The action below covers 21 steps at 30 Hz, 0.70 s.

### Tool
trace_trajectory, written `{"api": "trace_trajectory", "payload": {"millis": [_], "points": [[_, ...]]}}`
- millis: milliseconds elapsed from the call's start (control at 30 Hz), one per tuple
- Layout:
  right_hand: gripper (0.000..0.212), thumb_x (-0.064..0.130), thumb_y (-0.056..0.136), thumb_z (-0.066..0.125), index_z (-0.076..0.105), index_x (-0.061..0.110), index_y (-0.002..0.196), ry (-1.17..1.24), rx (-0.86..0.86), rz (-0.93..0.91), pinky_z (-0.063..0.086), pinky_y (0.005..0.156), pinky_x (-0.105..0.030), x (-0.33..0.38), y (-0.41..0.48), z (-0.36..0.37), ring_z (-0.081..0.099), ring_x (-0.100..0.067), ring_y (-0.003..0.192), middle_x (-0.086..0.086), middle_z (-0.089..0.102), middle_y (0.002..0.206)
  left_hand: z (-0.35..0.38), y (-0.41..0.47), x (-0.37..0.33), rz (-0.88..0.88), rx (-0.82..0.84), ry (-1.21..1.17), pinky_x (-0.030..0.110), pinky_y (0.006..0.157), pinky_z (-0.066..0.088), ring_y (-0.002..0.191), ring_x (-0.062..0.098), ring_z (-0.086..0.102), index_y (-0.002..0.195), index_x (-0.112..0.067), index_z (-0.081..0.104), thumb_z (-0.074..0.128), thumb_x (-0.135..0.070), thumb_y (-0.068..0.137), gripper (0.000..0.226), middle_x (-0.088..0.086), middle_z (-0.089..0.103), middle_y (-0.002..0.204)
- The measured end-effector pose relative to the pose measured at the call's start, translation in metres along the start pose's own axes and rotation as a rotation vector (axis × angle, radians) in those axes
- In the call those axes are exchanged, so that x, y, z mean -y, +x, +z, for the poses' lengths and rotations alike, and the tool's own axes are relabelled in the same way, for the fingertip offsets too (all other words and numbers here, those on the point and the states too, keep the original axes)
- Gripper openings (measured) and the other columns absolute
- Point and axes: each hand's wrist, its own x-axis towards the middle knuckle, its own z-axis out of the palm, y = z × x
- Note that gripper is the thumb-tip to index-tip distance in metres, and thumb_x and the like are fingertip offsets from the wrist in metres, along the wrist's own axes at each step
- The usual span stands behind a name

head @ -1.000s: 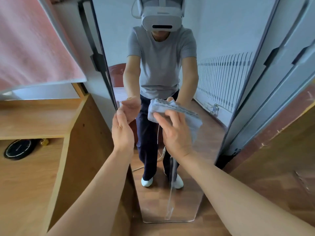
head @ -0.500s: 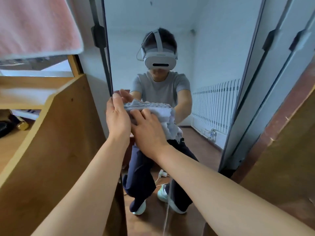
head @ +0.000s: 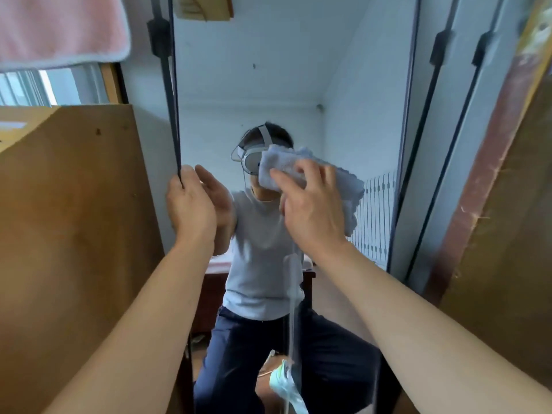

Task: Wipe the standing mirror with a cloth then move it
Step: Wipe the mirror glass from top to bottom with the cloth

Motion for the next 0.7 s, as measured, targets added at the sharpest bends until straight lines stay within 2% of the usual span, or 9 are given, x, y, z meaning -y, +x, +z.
{"api": "trace_trajectory", "payload": {"millis": [33,133,200,300,400,467,567,633,700], "points": [[0.038,0.002,0.079,0.057,0.068,0.020,0.110,-0.025,-0.017,0.047,0.046,0.070,-0.040,-0.012,-0.004,-0.005,0.041,-0.032,0.093,-0.013,0.058,0.109,0.002,0.000,0.001,-0.003,-0.009,0.008,0.048,0.097,0.042,0.104,0.029,0.055,0.119,-0.015,0.053,0.026,-0.050,0.091,0.053,0.009,0.059,0.113],[0.039,0.011,0.084,0.042,0.067,0.019,0.113,-0.060,-0.058,0.198,0.049,0.071,-0.044,-0.041,-0.015,-0.019,0.047,-0.038,0.091,-0.014,0.056,0.109,0.006,0.006,0.008,-0.013,-0.018,-0.010,0.056,0.099,0.039,0.108,0.035,0.055,0.114,-0.023,0.053,0.019,-0.068,0.076,0.068,0.009,0.059,0.116],[0.038,0.008,0.085,0.047,0.066,0.017,0.117,-0.078,-0.100,0.268,0.049,0.073,-0.043,-0.057,-0.024,-0.026,0.048,-0.038,0.092,-0.015,0.055,0.109,0.013,0.014,0.015,-0.031,-0.039,-0.006,0.061,0.098,0.038,0.111,0.038,0.054,0.114,-0.022,0.053,0.014,-0.074,0.064,0.082,0.012,0.058,0.120],[0.040,0.000,0.083,0.056,0.065,0.015,0.119,-0.081,-0.165,0.372,0.044,0.075,-0.033,-0.073,-0.037,-0.030,0.048,-0.037,0.095,-0.016,0.054,0.109,0.016,0.019,0.020,-0.071,-0.106,0.000,0.057,0.099,0.038,0.108,0.035,0.057,0.113,-0.018,0.055,0.012,-0.075,0.061,0.088,0.014,0.059,0.118],[0.041,0.000,0.084,0.055,0.064,0.015,0.121,-0.072,-0.203,0.479,0.034,0.075,-0.025,-0.072,-0.045,-0.027,0.046,-0.033,0.096,-0.014,0.053,0.110,0.015,0.021,0.029,-0.072,-0.019,0.000,0.064,0.100,0.034,0.120,0.041,0.048,0.118,-0.025,0.049,0.011,-0.075,0.065,0.083,0.014,0.052,0.130],[0.042,0.000,0.085,0.054,0.062,0.015,0.123,-0.042,-0.200,0.510,0.035,0.074,-0.027,-0.064,-0.046,-0.023,0.045,-0.032,0.096,-0.014,0.052,0.111,0.016,0.025,0.031,-0.108,-0.027,-0.030,0.057,0.104,0.033,0.120,0.038,0.049,0.120,-0.020,0.050,0.011,-0.074,0.068,0.085,0.014,0.053,0.130],[0.042,0.002,0.084,0.052,0.062,0.014,0.123,-0.025,-0.175,0.482,0.036,0.073,-0.028,-0.048,-0.046,-0.015,0.046,-0.032,0.095,-0.014,0.052,0.110,0.013,0.023,0.021,-0.112,-0.125,-0.063,0.043,0.099,0.039,0.106,0.031,0.057,0.114,-0.006,0.054,0.018,-0.067,0.082,0.078,0.018,0.060,0.116],[0.041,0.003,0.085,0.054,0.062,0.015,0.123,-0.002,-0.148,0.444,0.040,0.072,-0.031,-0.033,-0.043,-0.010,0.046,-0.032,0.094,-0.014,0.052,0.110,0.005,0.011,0.009,-0.107,-0.064,-0.036,0.043,0.095,0.041,0.104,0.028,0.057,0.119,-0.005,0.053,0.022,-0.062,0.088,0.071,0.014,0.060,0.114],[0.042,0.003,0.083,0.056,0.062,0.015,0.123,0.034,-0.124,0.387,0.042,0.070,-0.032,-0.016,-0.038,-0.002,0.047,-0.032,0.091,-0.013,0.053,0.109,-0.004,0.001,0.007,-0.092,0.021,-0.048,0.037,0.090,0.040,0.105,0.022,0.053,0.123,-0.007,0.050,0.025,-0.053,0.096,0.059,0.006,0.057,0.110]]}}
